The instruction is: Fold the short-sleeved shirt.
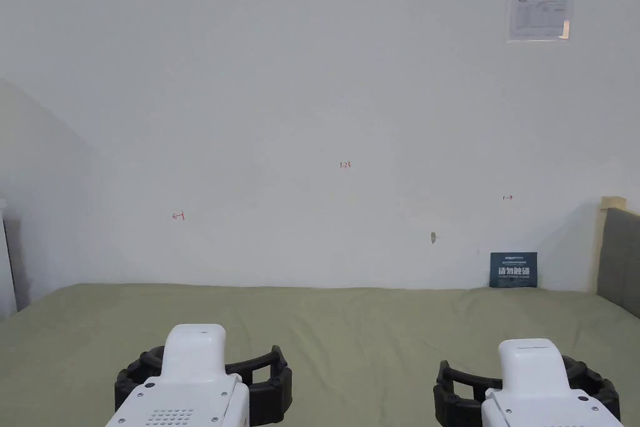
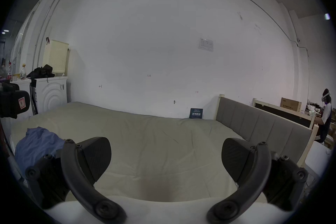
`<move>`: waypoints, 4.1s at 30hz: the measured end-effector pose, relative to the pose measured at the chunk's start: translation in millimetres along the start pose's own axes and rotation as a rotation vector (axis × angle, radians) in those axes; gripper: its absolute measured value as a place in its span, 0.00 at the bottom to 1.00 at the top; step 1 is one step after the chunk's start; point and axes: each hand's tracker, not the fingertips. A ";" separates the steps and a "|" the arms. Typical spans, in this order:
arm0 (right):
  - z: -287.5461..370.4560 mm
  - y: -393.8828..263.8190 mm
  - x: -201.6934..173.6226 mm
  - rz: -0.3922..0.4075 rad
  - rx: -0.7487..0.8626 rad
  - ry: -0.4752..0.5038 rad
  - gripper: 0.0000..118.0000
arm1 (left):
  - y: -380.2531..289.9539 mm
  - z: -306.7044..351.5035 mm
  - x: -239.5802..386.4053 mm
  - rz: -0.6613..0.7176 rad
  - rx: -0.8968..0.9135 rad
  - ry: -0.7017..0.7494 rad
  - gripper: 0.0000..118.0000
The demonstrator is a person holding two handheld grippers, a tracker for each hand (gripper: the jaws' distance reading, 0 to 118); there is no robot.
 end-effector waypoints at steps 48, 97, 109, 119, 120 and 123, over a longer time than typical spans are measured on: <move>-14.8 -13.2 -217.7 0.028 -0.079 0.533 0.00 | -26.0 60.6 -222.2 0.051 -0.177 0.485 0.00; -50.7 -133.8 -154.5 0.098 -0.478 0.442 0.00 | -167.7 -184.8 -259.9 0.102 -0.807 0.296 0.02; -14.4 -107.6 -21.4 0.016 -0.414 0.221 0.00 | -39.8 -187.3 -59.9 -0.013 -0.611 -0.092 0.02; -3.8 -108.2 80.8 -0.010 -0.414 0.002 0.00 | -24.6 -208.4 184.4 -0.091 -0.585 -0.563 0.02; -4.1 -110.9 88.6 -0.017 -0.417 -0.012 0.00 | -29.4 -210.4 206.4 -0.094 -0.601 -0.611 0.02; -7.9 -120.8 105.6 -0.030 -0.439 -0.050 0.00 | -60.7 -223.0 256.5 -0.107 -0.671 -0.684 0.02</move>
